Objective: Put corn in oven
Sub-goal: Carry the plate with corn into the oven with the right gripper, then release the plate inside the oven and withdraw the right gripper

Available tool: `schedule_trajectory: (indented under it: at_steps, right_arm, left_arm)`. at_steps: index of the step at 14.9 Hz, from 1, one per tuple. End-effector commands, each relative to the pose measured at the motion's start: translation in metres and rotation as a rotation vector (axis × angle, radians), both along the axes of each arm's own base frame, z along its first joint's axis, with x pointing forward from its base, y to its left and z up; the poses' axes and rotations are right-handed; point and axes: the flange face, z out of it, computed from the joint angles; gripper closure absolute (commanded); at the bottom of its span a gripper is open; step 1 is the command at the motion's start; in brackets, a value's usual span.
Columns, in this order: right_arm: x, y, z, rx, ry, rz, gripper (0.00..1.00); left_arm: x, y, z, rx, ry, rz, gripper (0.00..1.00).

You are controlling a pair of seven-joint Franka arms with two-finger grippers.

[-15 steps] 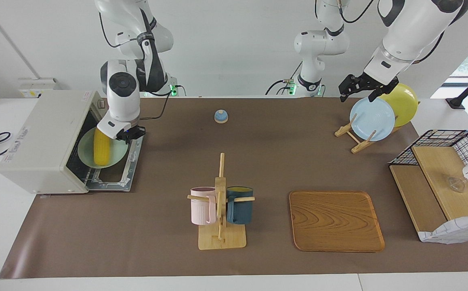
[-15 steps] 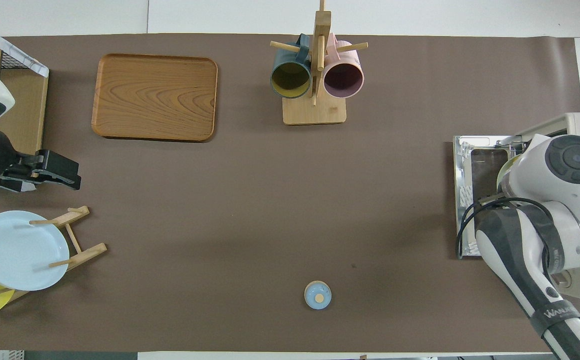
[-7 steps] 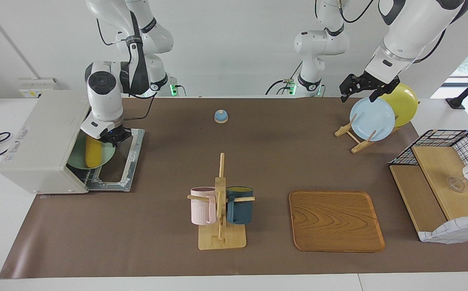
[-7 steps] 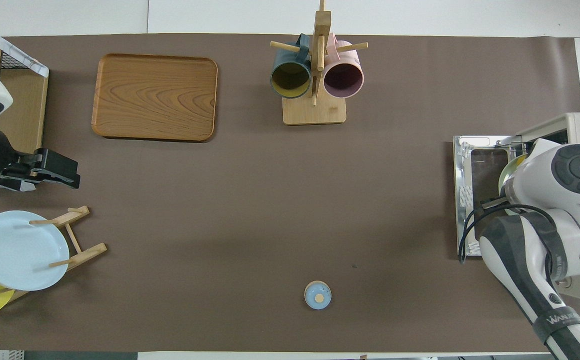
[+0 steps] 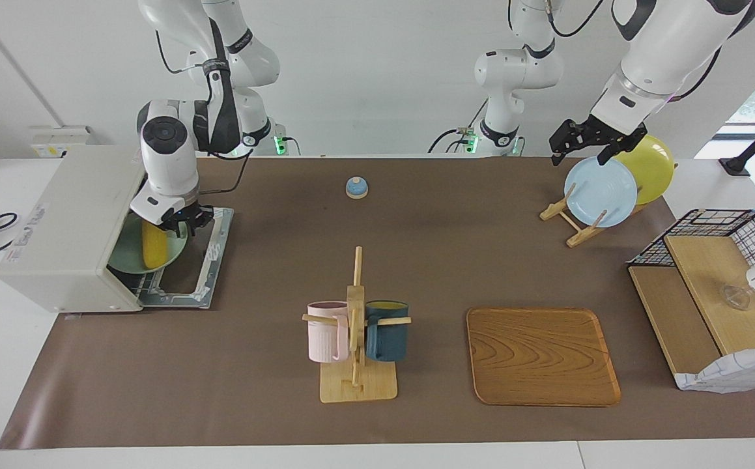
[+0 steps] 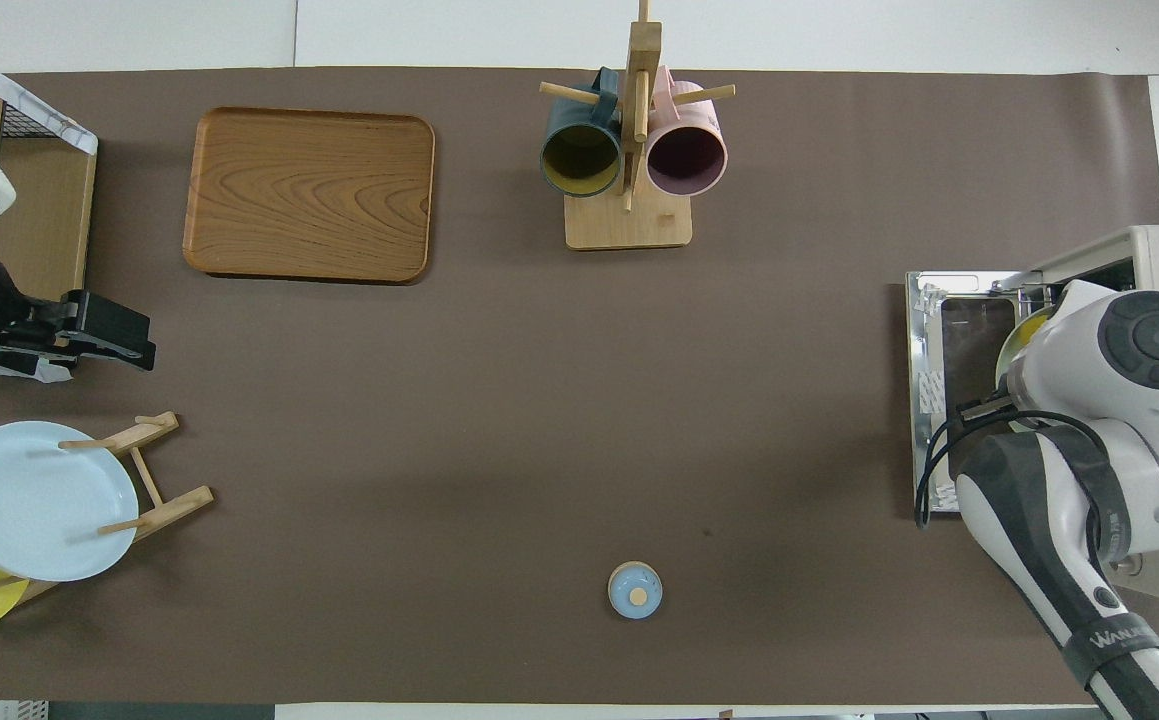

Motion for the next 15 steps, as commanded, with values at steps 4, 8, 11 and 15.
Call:
schedule_trajectory:
  at_steps: [4,8,11,15]
  right_arm:
    - [0.036,0.053,0.039,-0.034,0.01,0.052,0.78]
    - [0.043,0.089,0.003,0.024,-0.052,-0.022,1.0]
    - [0.04,0.085,-0.044,0.032,-0.037,-0.065,1.0]
    - [0.038,0.084,-0.064,0.026,-0.016,-0.099,1.0]
  left_arm:
    - [0.002,0.003,0.005,0.0,-0.011,-0.001,0.0]
    - [0.002,0.004,0.005,0.0,-0.011,0.001,0.0]
    - [0.002,0.003,0.005,0.0,-0.011,-0.001,0.0]
    - [0.002,0.004,0.005,0.0,-0.011,0.001,0.0]
